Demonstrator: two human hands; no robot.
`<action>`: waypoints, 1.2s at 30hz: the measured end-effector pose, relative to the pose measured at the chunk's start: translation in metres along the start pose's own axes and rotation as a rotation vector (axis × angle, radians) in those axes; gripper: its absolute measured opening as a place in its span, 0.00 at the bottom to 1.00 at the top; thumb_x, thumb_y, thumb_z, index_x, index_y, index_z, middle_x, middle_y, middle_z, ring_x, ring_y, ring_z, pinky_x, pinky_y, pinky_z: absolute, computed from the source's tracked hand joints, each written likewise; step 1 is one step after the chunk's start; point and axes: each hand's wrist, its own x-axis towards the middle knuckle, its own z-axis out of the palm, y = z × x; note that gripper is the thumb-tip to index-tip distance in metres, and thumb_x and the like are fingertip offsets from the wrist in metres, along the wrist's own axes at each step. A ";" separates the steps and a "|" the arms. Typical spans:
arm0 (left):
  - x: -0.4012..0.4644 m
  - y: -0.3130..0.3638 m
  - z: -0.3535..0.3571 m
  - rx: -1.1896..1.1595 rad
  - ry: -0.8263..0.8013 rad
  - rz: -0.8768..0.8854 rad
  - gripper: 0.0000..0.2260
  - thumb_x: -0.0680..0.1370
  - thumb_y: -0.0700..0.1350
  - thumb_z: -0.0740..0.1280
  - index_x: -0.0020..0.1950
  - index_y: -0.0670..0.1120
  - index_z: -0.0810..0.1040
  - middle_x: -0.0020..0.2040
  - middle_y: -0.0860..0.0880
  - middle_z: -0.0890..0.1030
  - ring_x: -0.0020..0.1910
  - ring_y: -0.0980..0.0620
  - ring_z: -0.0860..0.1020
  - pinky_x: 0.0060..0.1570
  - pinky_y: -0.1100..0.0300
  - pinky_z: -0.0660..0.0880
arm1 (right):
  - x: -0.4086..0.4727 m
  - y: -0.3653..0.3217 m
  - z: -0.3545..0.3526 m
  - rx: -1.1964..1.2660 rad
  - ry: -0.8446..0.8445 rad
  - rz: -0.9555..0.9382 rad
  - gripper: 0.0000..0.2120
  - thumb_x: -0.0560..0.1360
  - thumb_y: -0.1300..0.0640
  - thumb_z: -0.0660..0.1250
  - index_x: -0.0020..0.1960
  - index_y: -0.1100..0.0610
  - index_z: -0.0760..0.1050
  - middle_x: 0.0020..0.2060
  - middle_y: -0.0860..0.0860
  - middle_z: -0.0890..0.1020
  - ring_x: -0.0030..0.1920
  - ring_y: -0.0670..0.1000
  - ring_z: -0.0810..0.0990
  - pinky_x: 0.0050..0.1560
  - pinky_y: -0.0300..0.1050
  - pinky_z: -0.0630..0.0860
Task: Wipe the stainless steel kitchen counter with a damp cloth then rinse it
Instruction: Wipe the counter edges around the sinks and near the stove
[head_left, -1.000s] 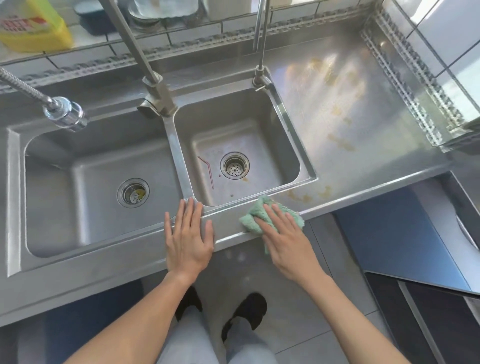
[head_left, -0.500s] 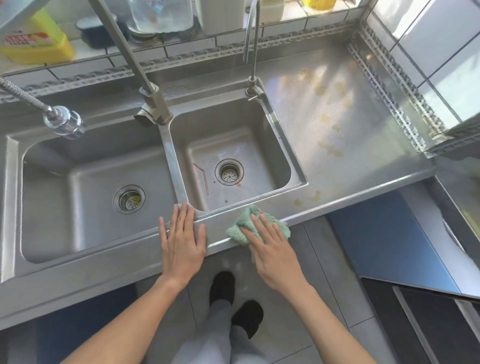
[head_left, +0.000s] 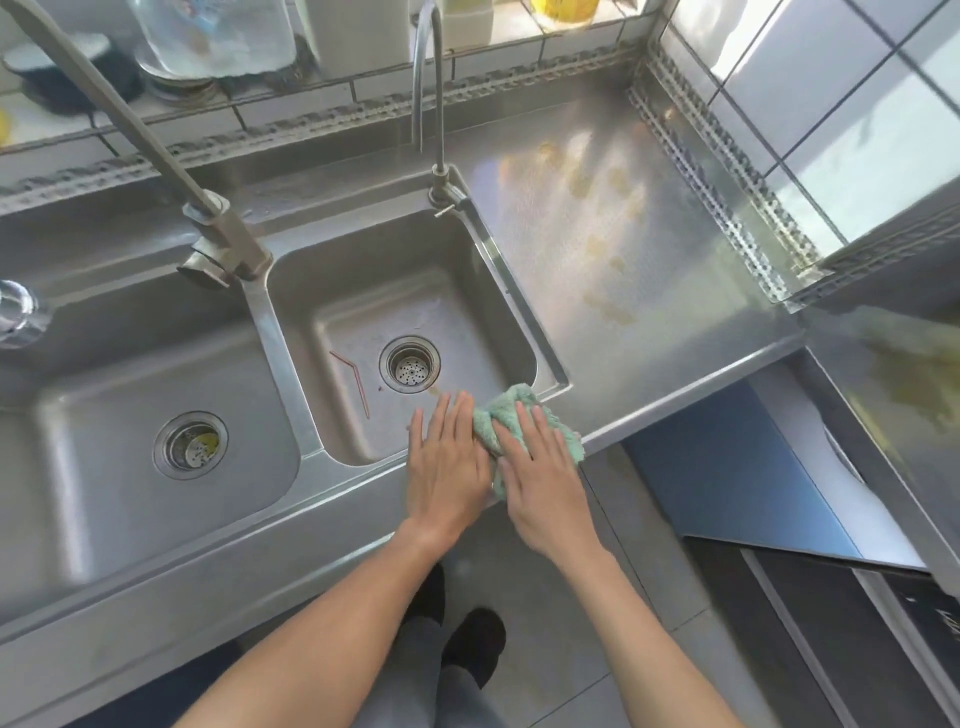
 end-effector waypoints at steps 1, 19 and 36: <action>-0.001 -0.002 0.004 0.034 0.012 0.027 0.25 0.83 0.51 0.53 0.80 0.46 0.67 0.80 0.49 0.68 0.83 0.51 0.61 0.83 0.44 0.54 | -0.009 0.012 -0.004 -0.010 -0.007 -0.003 0.24 0.86 0.51 0.50 0.82 0.44 0.55 0.83 0.47 0.49 0.82 0.46 0.40 0.82 0.50 0.45; 0.004 0.000 0.008 0.116 -0.049 -0.013 0.25 0.83 0.56 0.51 0.78 0.51 0.71 0.81 0.52 0.67 0.83 0.52 0.59 0.82 0.43 0.57 | -0.008 0.053 -0.025 -0.073 -0.059 -0.030 0.25 0.85 0.49 0.49 0.82 0.42 0.53 0.83 0.47 0.48 0.82 0.48 0.41 0.82 0.51 0.44; 0.016 0.044 0.005 0.017 -0.025 -0.179 0.25 0.84 0.53 0.54 0.81 0.47 0.64 0.83 0.51 0.62 0.84 0.53 0.57 0.83 0.46 0.53 | 0.032 0.116 -0.056 -0.095 -0.120 -0.142 0.26 0.85 0.50 0.49 0.82 0.43 0.51 0.83 0.48 0.45 0.82 0.51 0.39 0.82 0.54 0.43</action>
